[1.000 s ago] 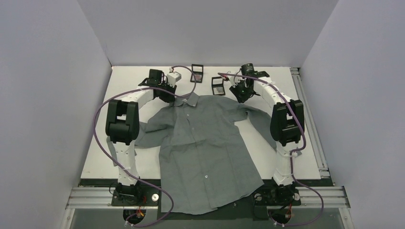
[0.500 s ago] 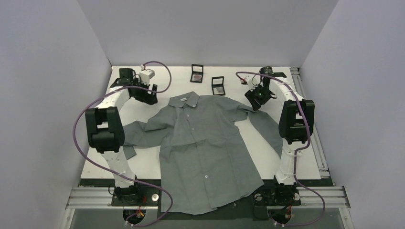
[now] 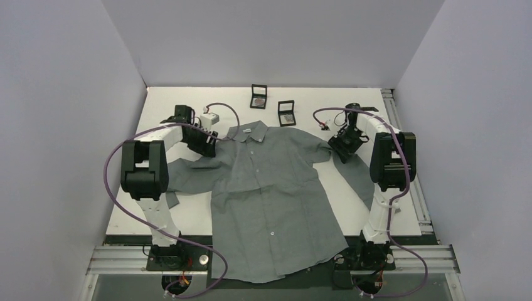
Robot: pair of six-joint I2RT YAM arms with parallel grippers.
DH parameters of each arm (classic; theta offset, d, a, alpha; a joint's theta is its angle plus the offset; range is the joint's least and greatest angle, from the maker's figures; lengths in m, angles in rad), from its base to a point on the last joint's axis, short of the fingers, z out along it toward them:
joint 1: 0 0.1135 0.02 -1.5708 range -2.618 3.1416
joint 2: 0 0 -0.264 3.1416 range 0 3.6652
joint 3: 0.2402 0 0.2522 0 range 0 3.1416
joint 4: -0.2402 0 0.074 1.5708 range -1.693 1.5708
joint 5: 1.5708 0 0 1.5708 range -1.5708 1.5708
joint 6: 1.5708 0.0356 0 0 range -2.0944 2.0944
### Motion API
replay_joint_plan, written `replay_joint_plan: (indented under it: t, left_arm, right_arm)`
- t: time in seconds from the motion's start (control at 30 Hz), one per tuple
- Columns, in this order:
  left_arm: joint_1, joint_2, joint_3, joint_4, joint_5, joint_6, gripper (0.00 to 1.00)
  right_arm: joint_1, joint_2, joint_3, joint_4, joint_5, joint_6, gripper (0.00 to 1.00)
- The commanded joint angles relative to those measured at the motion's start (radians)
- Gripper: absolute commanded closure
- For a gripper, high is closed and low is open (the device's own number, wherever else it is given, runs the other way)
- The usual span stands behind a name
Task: Remove the brooch from the garment
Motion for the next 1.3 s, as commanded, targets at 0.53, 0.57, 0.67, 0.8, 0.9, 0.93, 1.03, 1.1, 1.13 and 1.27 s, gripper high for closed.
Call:
replay_joint_plan:
  t: [0.53,0.57,0.67,0.8,0.9,0.93,1.03,1.1,1.13,1.27]
  left_arm:
    - [0.0,0.271,0.46,-0.066,-0.118,0.019,0.96]
    - [0.001,0.248,0.439,-0.056,-0.114,0.016,0.94]
    - [-0.002,0.188,0.362,0.027,-0.15,0.033,0.93]
    - [-0.003,0.146,0.325,-0.017,-0.134,0.063,0.58]
    - [-0.011,0.118,0.284,-0.048,-0.13,0.073,0.4]
    - [-0.012,0.109,0.267,-0.037,-0.141,0.077,0.38]
    - [-0.01,0.087,0.196,-0.013,-0.182,0.091,0.37]
    - [-0.001,0.089,0.175,-0.015,-0.206,0.099,0.37]
    - [0.0,0.093,0.162,-0.019,-0.215,0.101,0.37]
    - [0.036,0.102,0.129,-0.011,-0.243,0.116,0.37]
  right_arm:
    - [-0.074,-0.036,-0.01,-0.033,0.066,-0.063,0.58]
    - [-0.074,-0.038,-0.009,-0.034,0.063,-0.062,0.57]
    - [-0.076,-0.043,-0.004,-0.034,0.062,-0.062,0.57]
    - [-0.08,-0.041,0.013,-0.04,0.074,-0.068,0.56]
    - [-0.088,-0.055,0.005,-0.044,0.101,-0.09,0.57]
    - [-0.093,-0.058,0.002,-0.043,0.119,-0.101,0.56]
    - [-0.121,-0.055,0.019,-0.069,0.144,-0.118,0.54]
    - [-0.139,-0.046,0.056,-0.115,0.144,-0.129,0.52]
    - [-0.148,-0.044,0.07,-0.128,0.146,-0.139,0.52]
    - [-0.167,-0.051,0.034,-0.132,0.198,-0.179,0.53]
